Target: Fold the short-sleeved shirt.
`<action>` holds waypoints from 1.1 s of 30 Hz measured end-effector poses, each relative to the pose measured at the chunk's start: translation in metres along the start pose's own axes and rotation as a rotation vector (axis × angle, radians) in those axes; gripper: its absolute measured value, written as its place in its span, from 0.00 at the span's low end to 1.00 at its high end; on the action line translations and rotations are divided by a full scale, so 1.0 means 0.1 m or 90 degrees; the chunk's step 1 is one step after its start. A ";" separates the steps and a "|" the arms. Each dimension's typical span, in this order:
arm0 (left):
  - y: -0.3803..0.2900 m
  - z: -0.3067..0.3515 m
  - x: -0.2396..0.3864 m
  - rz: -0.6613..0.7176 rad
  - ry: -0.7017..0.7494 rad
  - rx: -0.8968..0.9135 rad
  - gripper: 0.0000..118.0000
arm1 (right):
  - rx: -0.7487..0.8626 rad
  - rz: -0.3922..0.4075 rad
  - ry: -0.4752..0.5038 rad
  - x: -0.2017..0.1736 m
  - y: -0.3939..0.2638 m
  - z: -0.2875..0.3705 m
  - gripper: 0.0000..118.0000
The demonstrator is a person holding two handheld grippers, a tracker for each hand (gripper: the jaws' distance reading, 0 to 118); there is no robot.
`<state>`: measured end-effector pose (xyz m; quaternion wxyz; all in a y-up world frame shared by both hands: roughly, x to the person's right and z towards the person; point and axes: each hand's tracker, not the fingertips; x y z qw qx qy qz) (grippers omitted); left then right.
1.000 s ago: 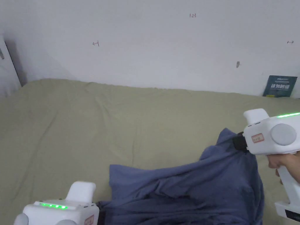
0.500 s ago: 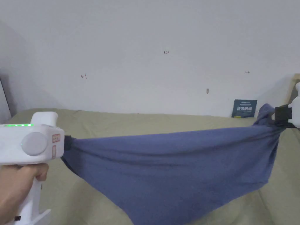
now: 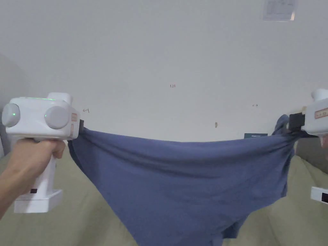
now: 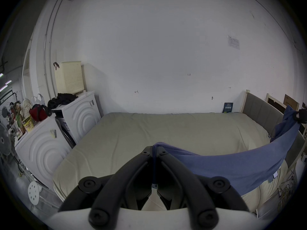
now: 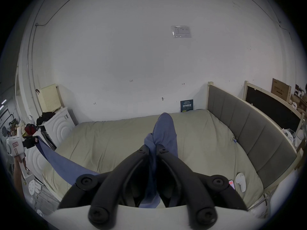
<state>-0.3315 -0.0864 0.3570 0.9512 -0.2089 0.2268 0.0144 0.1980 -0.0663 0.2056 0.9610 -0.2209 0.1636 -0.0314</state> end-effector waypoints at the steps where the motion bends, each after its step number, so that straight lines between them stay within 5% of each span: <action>1: 0.05 -0.03 0.00 0.002 0.002 -0.001 0.00 | -0.001 0.002 -0.002 -0.02 0.03 -0.03 0.07; 33: 0.86 -2.24 0.23 0.036 0.079 -0.014 0.00 | -0.017 0.053 -0.048 -0.36 0.87 -2.55 0.08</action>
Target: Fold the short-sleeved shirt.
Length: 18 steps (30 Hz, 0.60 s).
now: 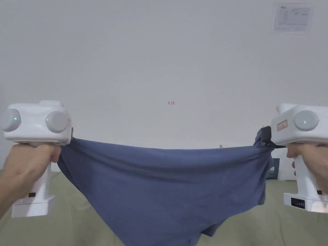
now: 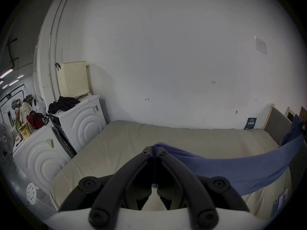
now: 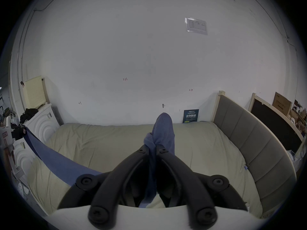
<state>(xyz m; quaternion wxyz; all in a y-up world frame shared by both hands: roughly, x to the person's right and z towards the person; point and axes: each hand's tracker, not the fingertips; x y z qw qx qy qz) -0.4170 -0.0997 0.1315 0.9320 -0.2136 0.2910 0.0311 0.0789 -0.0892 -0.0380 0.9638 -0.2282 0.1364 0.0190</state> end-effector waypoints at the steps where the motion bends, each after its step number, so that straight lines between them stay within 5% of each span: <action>1: -0.05 -0.04 0.01 0.003 -0.004 -0.002 0.00 | -0.002 0.000 0.000 0.01 -0.03 -0.06 0.08; 8: -0.68 -0.39 0.14 -0.021 -0.017 -0.064 0.00 | -0.067 0.008 -0.009 0.09 -0.63 -0.42 0.08; 18: -2.25 -0.19 0.01 -0.063 -0.057 -0.186 0.00 | -0.176 -0.063 0.022 0.30 -2.22 -0.23 0.08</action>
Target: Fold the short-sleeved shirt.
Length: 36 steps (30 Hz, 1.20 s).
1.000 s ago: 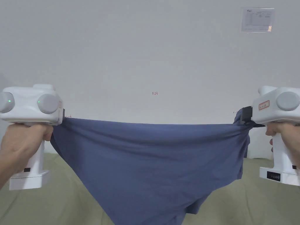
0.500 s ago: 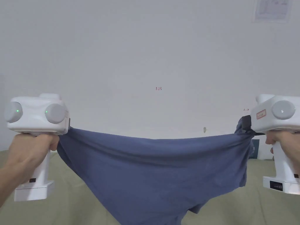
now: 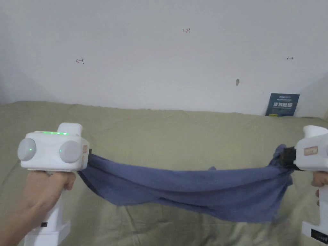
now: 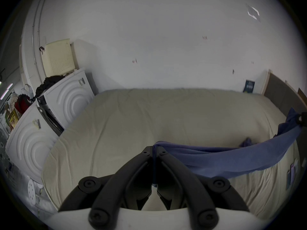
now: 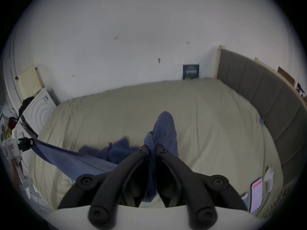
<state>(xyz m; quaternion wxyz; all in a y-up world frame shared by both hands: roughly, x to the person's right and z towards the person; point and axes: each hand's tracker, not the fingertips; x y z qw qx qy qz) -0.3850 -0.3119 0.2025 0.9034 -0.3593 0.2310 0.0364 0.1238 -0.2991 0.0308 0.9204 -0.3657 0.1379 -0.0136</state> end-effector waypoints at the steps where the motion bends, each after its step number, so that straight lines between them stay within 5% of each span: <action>1: -0.15 0.02 -0.01 -0.005 -0.009 -0.010 0.00 | -0.008 -0.017 0.004 0.04 -0.18 0.01 0.08; 11: -1.70 0.35 -0.26 0.014 -0.020 -0.118 0.00 | -0.085 -0.141 0.021 0.57 -1.93 0.44 0.07; 25: -2.40 0.77 -0.46 0.053 -0.037 -0.158 0.00 | -0.104 -0.190 0.016 0.69 -2.69 0.81 0.08; 26: -2.41 0.77 -0.47 0.056 -0.041 -0.159 0.00 | -0.103 -0.193 0.011 0.68 -2.69 0.80 0.15; 27: -2.42 0.78 -0.45 0.057 -0.043 -0.158 0.00 | -0.106 -0.199 0.011 0.68 -2.69 0.78 0.36; 28: -2.43 0.78 -0.46 0.063 -0.050 -0.153 0.09 | -0.133 -0.203 -0.020 0.66 -2.70 0.78 0.76; 29: -2.43 0.79 -0.47 0.072 -0.065 -0.147 0.31 | -0.149 -0.205 -0.040 0.66 -2.71 0.78 0.94; 31: -2.43 0.81 -0.46 0.057 -0.062 -0.138 1.00 | -0.131 -0.212 -0.030 0.69 -2.76 0.85 0.99; 34: -2.38 1.00 -0.48 0.035 -0.058 -0.087 0.97 | -0.113 -0.208 -0.034 0.65 -2.74 1.01 0.99; 36: -2.32 1.14 -0.45 0.046 -0.057 -0.078 0.97 | -0.099 -0.155 -0.045 0.56 -2.71 1.12 0.99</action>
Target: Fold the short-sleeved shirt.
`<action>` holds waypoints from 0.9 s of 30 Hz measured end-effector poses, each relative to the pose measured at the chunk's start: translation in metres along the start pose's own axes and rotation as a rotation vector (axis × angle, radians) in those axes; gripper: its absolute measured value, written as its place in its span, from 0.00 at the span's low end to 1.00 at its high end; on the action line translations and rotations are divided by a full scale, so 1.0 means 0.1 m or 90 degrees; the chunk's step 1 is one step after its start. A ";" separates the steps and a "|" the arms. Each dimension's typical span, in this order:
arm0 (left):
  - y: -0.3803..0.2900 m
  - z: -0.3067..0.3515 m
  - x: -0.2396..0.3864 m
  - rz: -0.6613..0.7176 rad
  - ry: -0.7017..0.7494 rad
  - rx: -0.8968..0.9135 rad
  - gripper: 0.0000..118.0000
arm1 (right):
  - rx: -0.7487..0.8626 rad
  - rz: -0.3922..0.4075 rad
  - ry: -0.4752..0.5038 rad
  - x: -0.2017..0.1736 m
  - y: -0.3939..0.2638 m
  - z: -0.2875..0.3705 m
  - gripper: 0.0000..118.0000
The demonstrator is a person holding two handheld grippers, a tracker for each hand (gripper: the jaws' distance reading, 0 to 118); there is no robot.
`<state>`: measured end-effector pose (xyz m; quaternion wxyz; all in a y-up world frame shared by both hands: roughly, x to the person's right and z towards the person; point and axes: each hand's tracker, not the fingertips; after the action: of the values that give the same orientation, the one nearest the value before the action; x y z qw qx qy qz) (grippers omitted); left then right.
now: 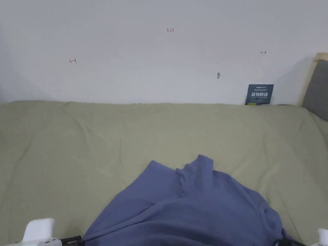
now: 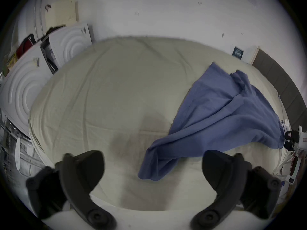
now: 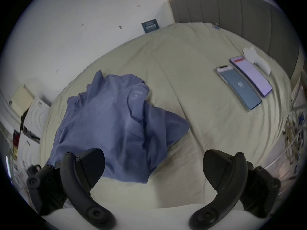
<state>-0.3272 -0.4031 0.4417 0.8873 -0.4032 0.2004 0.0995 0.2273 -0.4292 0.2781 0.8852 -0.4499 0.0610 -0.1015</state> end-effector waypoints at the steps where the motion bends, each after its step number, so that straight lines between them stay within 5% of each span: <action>1: 0.02 0.09 0.00 0.004 -0.012 0.026 0.97 | 0.010 0.021 -0.002 -0.05 0.00 0.07 0.99; 7: -0.02 0.76 0.11 0.002 -0.038 0.228 1.00 | 0.107 0.137 0.006 -0.46 -0.13 0.60 0.93; 9: -0.06 0.70 0.13 -0.044 -0.048 0.192 1.00 | 0.134 0.142 0.007 -0.56 -0.22 0.72 0.82; 10: -0.05 0.65 0.16 -0.067 -0.017 0.091 0.98 | 0.139 0.142 0.021 -0.60 -0.26 0.76 0.61; 11: -0.12 0.62 0.14 -0.059 -0.013 0.069 0.79 | 0.141 0.142 0.028 -0.64 -0.30 0.79 0.34; 12: -0.16 0.63 0.11 -0.054 -0.073 0.126 0.26 | 0.141 0.142 0.027 -0.67 -0.34 0.80 0.04; 13: -0.17 0.59 0.10 -0.017 -0.070 0.114 0.00 | 0.147 0.138 0.020 -0.70 -0.39 0.81 0.00; 27: -0.38 0.59 -0.29 0.016 -0.031 0.057 0.00 | 0.160 0.224 0.045 -1.08 -0.74 0.93 0.00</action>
<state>-0.3242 -0.3836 0.5149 0.9077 -0.3580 0.1882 0.1116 0.1320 -0.3734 0.3940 0.9358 -0.3143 0.1563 0.0319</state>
